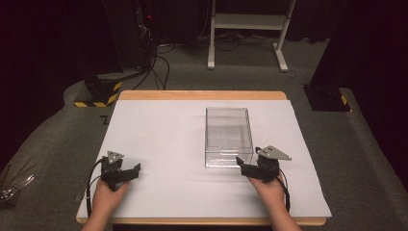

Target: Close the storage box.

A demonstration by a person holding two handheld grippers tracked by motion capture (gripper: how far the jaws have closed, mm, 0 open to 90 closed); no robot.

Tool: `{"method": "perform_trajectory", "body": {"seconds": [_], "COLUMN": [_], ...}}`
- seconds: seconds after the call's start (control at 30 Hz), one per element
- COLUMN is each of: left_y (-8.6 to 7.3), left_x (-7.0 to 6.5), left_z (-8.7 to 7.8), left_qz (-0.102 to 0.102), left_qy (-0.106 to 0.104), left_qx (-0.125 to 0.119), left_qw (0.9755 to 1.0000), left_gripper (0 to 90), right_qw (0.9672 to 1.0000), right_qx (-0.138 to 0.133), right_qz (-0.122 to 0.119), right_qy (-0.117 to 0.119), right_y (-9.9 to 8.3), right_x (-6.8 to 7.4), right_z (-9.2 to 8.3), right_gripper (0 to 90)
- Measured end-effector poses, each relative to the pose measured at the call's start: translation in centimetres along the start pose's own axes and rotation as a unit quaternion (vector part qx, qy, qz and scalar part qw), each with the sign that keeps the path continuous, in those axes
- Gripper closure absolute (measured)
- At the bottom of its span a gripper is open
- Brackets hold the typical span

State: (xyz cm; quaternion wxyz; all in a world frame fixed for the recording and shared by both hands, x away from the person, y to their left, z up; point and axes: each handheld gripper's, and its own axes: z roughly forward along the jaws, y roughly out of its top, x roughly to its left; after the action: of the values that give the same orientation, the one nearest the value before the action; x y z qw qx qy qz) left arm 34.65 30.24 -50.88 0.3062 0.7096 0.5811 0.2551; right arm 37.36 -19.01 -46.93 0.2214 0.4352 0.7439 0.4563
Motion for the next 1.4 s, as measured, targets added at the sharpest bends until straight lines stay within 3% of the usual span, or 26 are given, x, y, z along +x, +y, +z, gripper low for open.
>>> {"method": "perform_trajectory", "body": {"seconds": [0.4,0.77,1.1,1.4], "left_y": [0.0,0.0,0.0,0.0], "left_x": [0.0,0.0,0.0,0.0], "left_z": [0.0,0.0,0.0,0.0], "left_qz": [0.000,0.000,0.000,0.000], "left_qy": [0.000,0.000,0.001,0.001], "left_qx": [0.000,0.000,0.000,0.000], "left_qw": [1.0000,1.0000,1.0000,1.0000], "left_gripper": [14.6,14.6,14.6,14.6], "right_qw": [1.0000,1.0000,0.9990,0.9961], "right_qx": [-0.005,-0.002,0.012,0.039], "right_qz": [0.001,0.002,0.016,0.037], "right_qy": [0.005,-0.004,-0.040,-0.070], "right_y": [-1.0,-2.0,-3.6,-5.4], "right_x": [0.2,-0.8,-3.5,-5.7], "right_z": [-1.8,-3.3,-4.9,-5.1], "right_gripper": [13.4,13.5,14.2,14.3]}}
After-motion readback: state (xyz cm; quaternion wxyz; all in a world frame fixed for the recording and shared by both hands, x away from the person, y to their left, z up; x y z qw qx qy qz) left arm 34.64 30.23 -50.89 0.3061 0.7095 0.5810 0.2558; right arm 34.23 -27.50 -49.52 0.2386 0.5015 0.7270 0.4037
